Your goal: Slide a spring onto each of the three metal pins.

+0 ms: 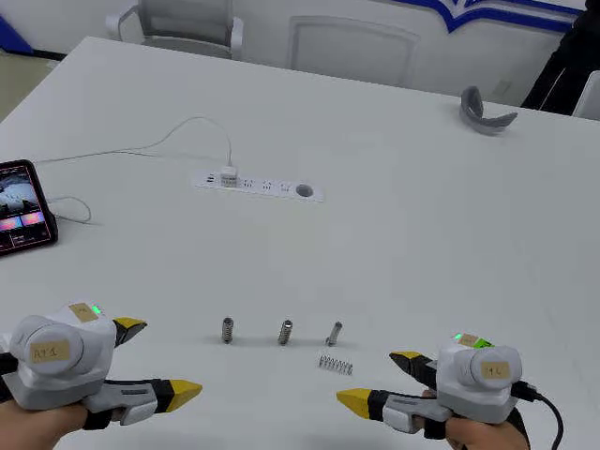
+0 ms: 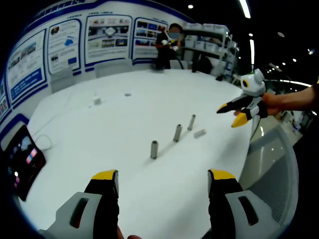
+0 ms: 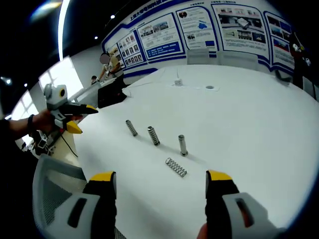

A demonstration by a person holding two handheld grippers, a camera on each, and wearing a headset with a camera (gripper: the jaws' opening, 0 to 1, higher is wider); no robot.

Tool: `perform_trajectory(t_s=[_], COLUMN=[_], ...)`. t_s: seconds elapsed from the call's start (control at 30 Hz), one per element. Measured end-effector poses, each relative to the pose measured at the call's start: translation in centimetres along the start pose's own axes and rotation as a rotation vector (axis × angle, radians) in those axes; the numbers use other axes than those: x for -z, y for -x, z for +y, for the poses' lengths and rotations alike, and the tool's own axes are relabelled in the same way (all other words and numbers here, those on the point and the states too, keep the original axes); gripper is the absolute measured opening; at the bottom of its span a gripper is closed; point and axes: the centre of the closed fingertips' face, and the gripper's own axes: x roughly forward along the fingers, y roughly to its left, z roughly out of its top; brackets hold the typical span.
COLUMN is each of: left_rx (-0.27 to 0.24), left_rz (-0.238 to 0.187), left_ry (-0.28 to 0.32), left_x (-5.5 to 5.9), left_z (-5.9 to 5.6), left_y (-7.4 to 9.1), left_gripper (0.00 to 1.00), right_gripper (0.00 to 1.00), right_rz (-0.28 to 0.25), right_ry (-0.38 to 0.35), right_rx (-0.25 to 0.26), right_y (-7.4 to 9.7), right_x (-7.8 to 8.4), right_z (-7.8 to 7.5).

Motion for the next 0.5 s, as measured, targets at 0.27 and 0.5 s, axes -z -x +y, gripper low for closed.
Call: perform_trajectory(t_s=[0.27,0.5], left_rx=[0.019,0.041], left_rz=[0.010,0.010], left_ry=[-0.014,-0.031], left_x=[-0.4,-0.8], left_z=[-0.9,-1.9], left_y=[-0.6,-1.3], left_gripper=[0.74,0.75], right_gripper=[0.76,0.77], right_rz=[-0.001,0.007], right_ry=[-0.017,-0.020], right_rx=[0.017,0.019], right_y=[1.0,1.3], right_x=[0.9,1.4], right_z=[-0.8,-0.7])
